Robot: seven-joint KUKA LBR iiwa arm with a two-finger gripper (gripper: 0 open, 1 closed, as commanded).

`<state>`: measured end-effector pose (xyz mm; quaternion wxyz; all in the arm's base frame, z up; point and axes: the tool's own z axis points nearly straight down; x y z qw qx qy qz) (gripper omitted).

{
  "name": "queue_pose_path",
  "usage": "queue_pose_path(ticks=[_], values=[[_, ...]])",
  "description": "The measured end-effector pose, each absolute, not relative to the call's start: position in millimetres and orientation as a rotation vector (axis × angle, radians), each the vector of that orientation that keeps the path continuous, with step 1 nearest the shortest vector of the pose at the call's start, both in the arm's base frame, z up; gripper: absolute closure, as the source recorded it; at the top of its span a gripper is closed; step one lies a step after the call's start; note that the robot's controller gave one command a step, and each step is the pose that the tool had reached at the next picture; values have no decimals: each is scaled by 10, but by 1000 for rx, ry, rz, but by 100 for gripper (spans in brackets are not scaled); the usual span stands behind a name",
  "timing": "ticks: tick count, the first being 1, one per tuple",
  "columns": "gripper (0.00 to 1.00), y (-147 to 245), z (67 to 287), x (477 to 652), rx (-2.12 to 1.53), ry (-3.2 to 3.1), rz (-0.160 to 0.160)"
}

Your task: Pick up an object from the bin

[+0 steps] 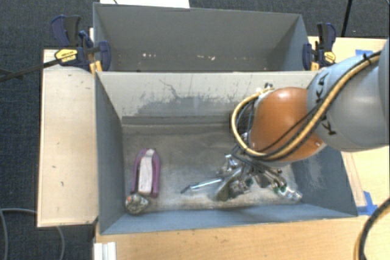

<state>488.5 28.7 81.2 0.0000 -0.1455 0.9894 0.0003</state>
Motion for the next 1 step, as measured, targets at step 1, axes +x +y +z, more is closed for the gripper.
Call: queue_pose_path(ticks=[1], values=[[100, 340, 2165, 4953, -414, 3103, -1]])
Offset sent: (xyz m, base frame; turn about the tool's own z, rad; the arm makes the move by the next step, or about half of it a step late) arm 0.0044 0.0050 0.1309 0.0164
